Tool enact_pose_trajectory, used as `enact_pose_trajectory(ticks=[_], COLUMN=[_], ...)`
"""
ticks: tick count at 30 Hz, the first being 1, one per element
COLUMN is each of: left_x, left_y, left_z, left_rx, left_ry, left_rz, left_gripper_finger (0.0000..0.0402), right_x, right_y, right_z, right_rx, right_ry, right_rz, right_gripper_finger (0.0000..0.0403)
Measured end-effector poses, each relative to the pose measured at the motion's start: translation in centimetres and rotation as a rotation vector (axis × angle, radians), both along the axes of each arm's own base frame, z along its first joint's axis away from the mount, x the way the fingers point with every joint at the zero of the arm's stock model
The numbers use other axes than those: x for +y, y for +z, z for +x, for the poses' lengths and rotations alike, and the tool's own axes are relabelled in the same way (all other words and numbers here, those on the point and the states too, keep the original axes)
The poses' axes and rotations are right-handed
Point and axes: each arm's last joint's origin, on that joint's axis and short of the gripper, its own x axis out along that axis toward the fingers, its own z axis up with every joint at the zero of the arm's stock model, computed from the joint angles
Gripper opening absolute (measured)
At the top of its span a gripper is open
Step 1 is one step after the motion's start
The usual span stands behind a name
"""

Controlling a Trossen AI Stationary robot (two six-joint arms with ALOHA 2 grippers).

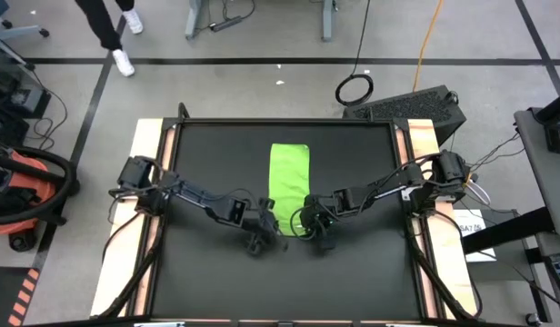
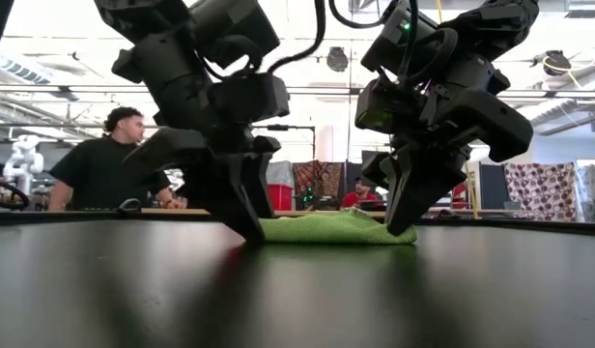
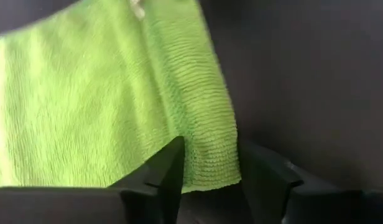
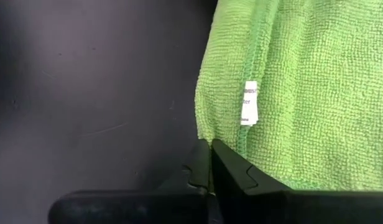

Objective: Roll towel
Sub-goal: Roll the green towel

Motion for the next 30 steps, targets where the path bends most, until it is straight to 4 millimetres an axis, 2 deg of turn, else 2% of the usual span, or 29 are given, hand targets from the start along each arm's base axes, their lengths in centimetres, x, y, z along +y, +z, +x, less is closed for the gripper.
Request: enact_pose_trajectory(ticks=[3,6,8,12,16,21,24,27,30], left_x=[0.9,1.6,1.9,2.4,3.1,4.5,5.3,5.8,6.0], left_y=[0.0,-0.1,-0.1,0.0,0.3,0.6,0.6,0.5,0.4], left_z=[0.1,0.3,0.3,0.6,1.0,1.1,1.0,0.8,0.6], left_rx=[0.011,0.019,0.024,0.022,0.016,0.053,0.080,0.107,0.135], left_ry=[0.064,0.087,0.082,0.091,0.064,0.061,0.077,0.092,0.102], left_rz=[-0.064,-0.112,-0.151,-0.256,-0.441,-0.656,-0.724,-0.739,-0.749], left_gripper_finger=[0.0098,0.0033,0.0013,0.0017,0.0010,0.0008,0.0009,0.0010,0.0011], right_x=[0.0,-0.2,-0.4,-0.8,-1.1,-1.4,-1.6,-1.7,-1.8], right_y=[0.0,0.0,0.0,0.1,0.2,0.4,0.4,0.4,0.7], right_z=[0.0,0.0,0.1,0.1,0.1,0.2,0.2,0.2,0.2], right_rx=[0.004,0.010,0.015,0.031,0.047,0.051,0.056,0.057,0.040], right_ry=[0.002,-0.010,-0.015,-0.019,-0.017,-0.004,-0.016,-0.037,-0.061], right_rz=[0.020,0.042,0.074,0.153,0.229,0.324,0.335,0.328,0.287], right_gripper_finger=[0.0000,0.0000,0.0000,0.0000,0.0000,0.0000,0.0001,0.0018,0.0061])
